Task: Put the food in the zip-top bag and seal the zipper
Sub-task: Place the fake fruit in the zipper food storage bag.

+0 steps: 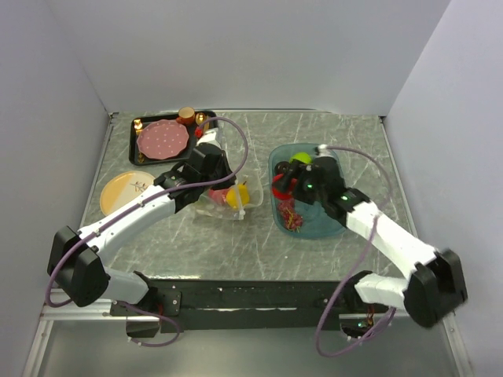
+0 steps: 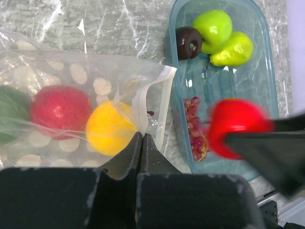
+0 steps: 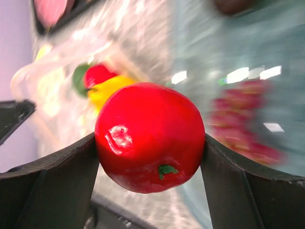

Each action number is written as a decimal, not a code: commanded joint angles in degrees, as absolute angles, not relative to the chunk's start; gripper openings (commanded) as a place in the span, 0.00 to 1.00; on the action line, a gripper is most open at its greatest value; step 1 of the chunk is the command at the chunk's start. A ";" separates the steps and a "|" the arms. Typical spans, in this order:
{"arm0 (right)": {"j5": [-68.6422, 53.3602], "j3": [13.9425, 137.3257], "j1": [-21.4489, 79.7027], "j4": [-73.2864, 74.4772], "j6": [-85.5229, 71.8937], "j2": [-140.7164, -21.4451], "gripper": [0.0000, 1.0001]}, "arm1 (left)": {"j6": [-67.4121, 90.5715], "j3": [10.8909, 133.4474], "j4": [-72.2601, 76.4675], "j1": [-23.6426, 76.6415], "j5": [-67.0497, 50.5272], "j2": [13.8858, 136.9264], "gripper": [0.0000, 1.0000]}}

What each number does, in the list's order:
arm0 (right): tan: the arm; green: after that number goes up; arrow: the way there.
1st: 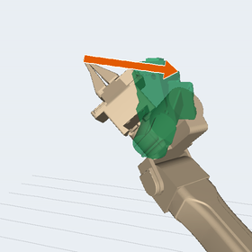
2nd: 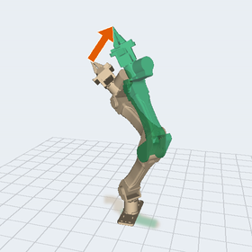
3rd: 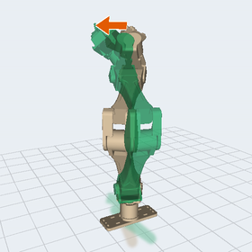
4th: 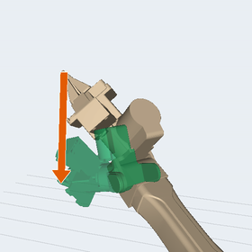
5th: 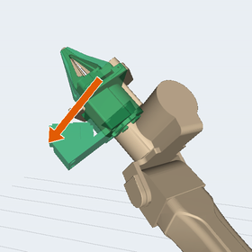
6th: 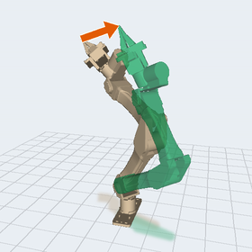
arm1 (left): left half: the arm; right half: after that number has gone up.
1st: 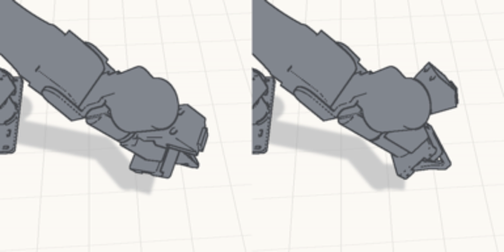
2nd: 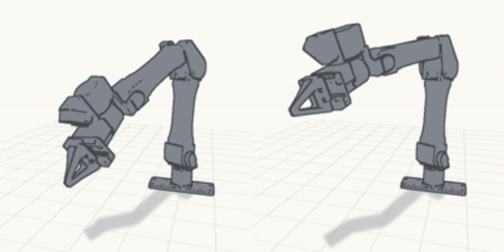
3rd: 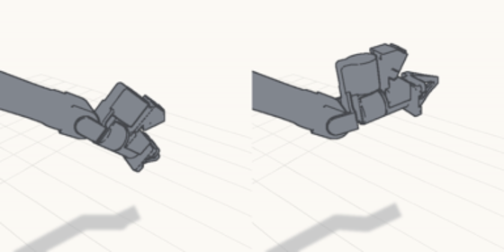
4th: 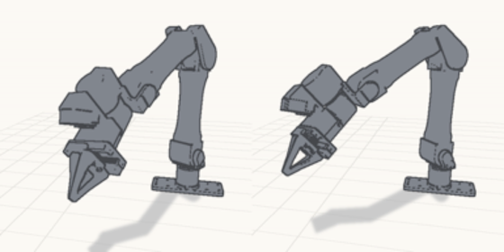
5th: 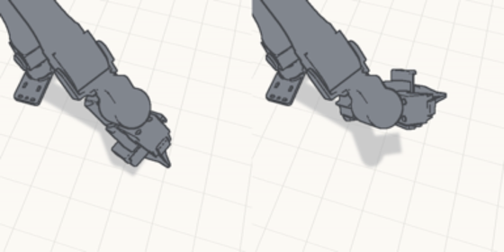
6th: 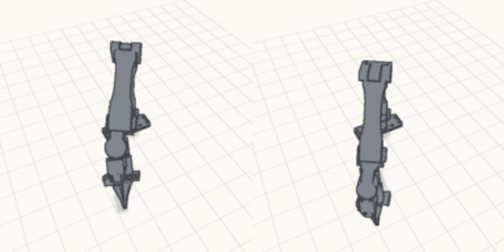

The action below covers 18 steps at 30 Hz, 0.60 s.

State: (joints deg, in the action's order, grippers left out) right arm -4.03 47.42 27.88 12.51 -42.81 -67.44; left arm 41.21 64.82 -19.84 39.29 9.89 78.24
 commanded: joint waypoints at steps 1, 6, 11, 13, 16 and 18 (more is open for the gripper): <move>-10.27 53.26 32.51 2.39 -47.27 -76.97 0.40 | 41.57 64.78 -16.96 39.37 8.17 77.96 0.01; -13.28 55.10 35.59 -6.42 -50.27 -83.04 0.40 | 41.49 64.95 -16.97 39.55 7.21 77.79 0.01; -17.39 59.14 37.44 -11.34 -52.03 -91.48 0.44 | 41.92 65.13 -16.26 39.81 5.89 77.52 0.01; -18.98 63.69 38.75 -8.11 -51.33 -95.60 0.48 | 41.84 65.21 -15.65 39.90 5.10 77.52 0.01; -19.86 63.38 40.34 -8.17 -50.27 -97.56 0.59 | 41.84 65.21 -15.38 39.99 5.45 77.17 0.01; -20.13 62.85 40.26 -7.21 -48.79 -97.21 0.74 | 41.66 65.21 -15.73 39.99 5.89 76.82 0.01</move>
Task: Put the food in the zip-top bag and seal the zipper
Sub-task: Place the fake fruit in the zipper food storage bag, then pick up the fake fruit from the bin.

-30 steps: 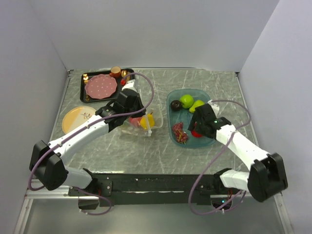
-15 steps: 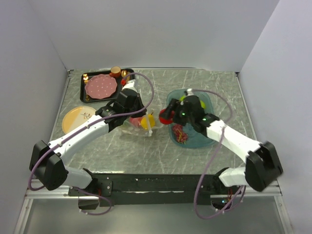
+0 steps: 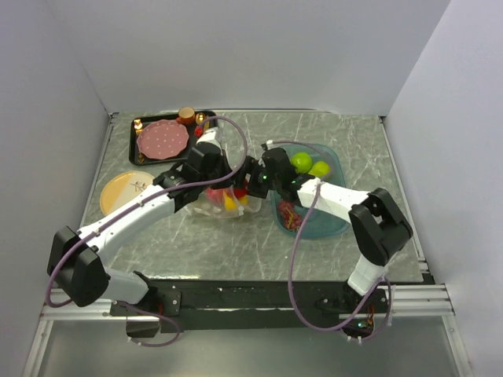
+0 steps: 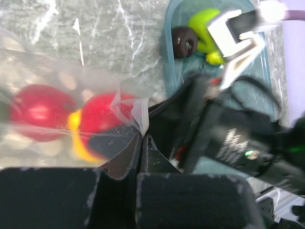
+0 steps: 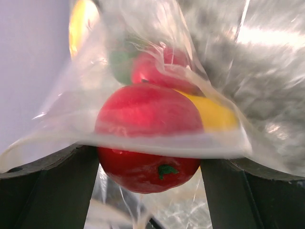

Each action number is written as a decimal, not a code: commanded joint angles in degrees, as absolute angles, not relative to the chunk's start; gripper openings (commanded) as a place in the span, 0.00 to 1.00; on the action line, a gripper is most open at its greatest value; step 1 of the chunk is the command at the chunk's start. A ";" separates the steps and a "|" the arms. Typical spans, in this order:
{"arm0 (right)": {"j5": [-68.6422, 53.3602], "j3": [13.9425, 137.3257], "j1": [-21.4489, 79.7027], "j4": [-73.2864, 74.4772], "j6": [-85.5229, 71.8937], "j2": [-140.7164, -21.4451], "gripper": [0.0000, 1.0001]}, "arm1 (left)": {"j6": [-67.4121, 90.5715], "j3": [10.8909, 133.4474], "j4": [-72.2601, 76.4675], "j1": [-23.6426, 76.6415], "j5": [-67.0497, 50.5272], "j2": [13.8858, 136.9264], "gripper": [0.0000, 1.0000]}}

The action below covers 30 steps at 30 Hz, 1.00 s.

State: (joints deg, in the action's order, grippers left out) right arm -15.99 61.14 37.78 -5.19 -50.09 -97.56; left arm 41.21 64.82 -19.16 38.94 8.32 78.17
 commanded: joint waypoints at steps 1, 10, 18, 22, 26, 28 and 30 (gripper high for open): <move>-18.39 62.15 40.25 -6.51 -48.08 -96.69 0.79 | 41.66 65.04 -16.17 39.99 6.67 76.56 0.01; -9.58 60.38 39.99 -0.35 -42.36 -88.51 0.98 | 41.84 64.68 -16.35 39.99 8.17 76.02 0.01; -9.75 63.54 39.64 3.25 -40.96 -85.87 0.98 | 42.54 63.72 -13.72 39.82 9.23 72.69 0.01; -11.42 62.94 39.20 3.52 -41.48 -84.38 0.94 | 41.92 66.88 -16.08 38.50 8.71 73.04 0.01; -10.11 58.80 38.76 0.18 -42.98 -78.41 0.68 | 43.41 66.45 -15.13 36.57 7.91 71.73 0.01; -10.20 58.45 37.80 0.18 -42.19 -76.21 0.64 | 44.99 65.13 -14.68 35.51 8.95 70.50 0.01; -8.88 56.61 37.36 0.18 -41.66 -72.87 0.65 | 46.49 62.42 -12.14 33.06 8.27 66.46 0.01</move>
State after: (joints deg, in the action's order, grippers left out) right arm -10.22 58.46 38.65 3.01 -42.52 -79.53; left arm 43.16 64.47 -18.11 36.14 8.36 73.30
